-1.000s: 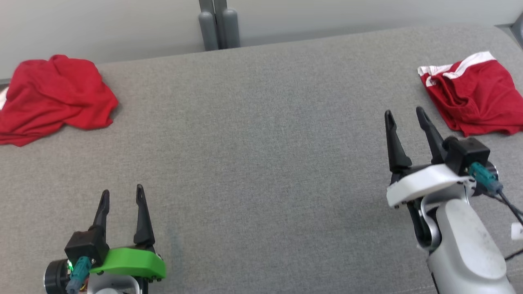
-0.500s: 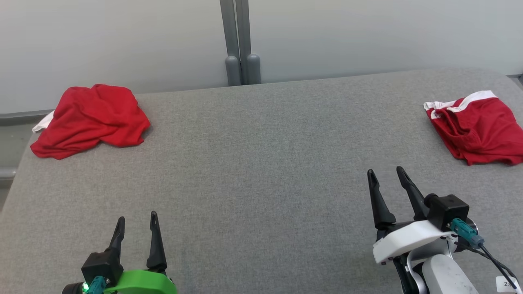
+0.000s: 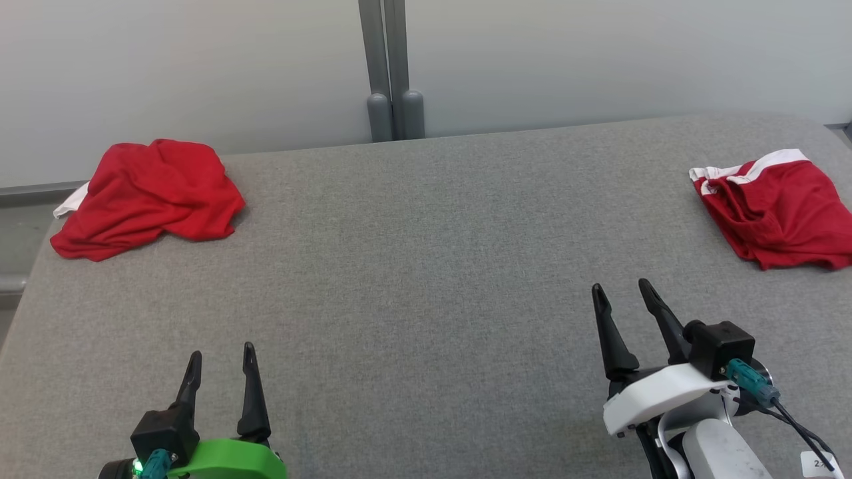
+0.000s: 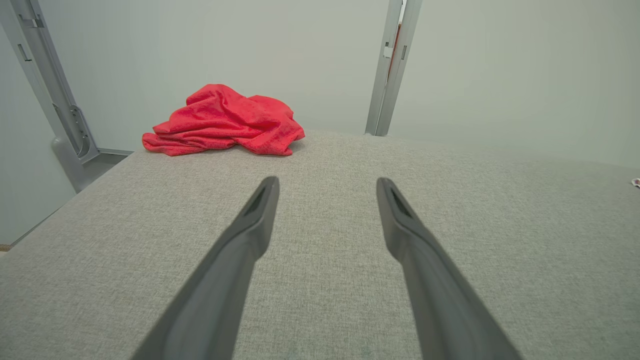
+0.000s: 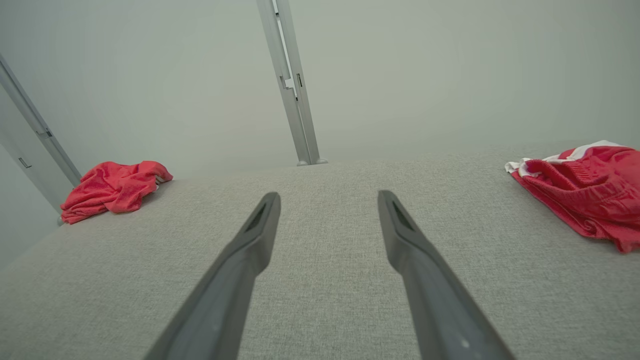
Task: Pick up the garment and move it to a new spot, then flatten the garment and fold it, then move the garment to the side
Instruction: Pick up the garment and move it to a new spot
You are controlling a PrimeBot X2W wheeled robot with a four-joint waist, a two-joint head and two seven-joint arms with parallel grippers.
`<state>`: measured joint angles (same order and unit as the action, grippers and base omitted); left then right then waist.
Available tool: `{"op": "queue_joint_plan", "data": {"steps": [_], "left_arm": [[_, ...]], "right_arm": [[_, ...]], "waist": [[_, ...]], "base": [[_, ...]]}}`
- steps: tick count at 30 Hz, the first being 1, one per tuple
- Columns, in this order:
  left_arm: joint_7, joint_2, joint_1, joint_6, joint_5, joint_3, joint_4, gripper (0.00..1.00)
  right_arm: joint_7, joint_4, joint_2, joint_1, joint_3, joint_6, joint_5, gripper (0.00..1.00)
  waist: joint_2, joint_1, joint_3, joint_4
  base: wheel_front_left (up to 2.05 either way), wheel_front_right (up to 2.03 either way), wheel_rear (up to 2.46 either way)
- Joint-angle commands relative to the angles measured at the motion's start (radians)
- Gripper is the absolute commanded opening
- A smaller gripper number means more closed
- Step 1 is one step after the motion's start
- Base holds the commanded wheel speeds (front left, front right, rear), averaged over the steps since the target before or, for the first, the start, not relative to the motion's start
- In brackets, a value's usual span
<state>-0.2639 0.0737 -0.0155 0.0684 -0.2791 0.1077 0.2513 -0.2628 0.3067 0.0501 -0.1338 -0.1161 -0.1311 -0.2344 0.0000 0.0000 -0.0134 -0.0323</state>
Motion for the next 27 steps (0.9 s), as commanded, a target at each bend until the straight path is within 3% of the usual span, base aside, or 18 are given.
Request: {"op": "queue_joint_plan", "data": {"steps": [1,7,21,27], "left_arm": [[0.000,-0.002,-0.010,-0.006,0.011,-0.003,-0.003,1.00],[0.000,-0.006,-0.005,-0.006,0.010,-0.003,-0.005,1.00],[0.000,-0.002,-0.029,-0.001,0.015,-0.020,-0.018,1.00],[0.000,0.006,-0.050,0.002,0.013,-0.034,-0.027,1.00]], "right_arm": [[-0.003,0.003,0.001,0.001,-0.003,0.001,-0.003,1.00],[-0.003,-0.006,0.001,0.021,-0.005,0.001,-0.029,1.00],[-0.003,-0.038,0.001,0.031,-0.007,0.001,-0.034,1.00],[-0.003,-0.033,0.002,0.033,-0.023,0.001,-0.046,1.00]], "waist": [[0.0000,0.0000,-0.002,0.002],[0.0000,0.0000,-0.016,0.057],[0.0000,0.0000,-0.018,0.442],[0.0000,0.0000,-0.023,0.530]], "base": [[0.00,0.00,0.00],[0.00,0.00,0.00],[0.00,0.00,0.00],[0.00,0.00,0.00]]}}
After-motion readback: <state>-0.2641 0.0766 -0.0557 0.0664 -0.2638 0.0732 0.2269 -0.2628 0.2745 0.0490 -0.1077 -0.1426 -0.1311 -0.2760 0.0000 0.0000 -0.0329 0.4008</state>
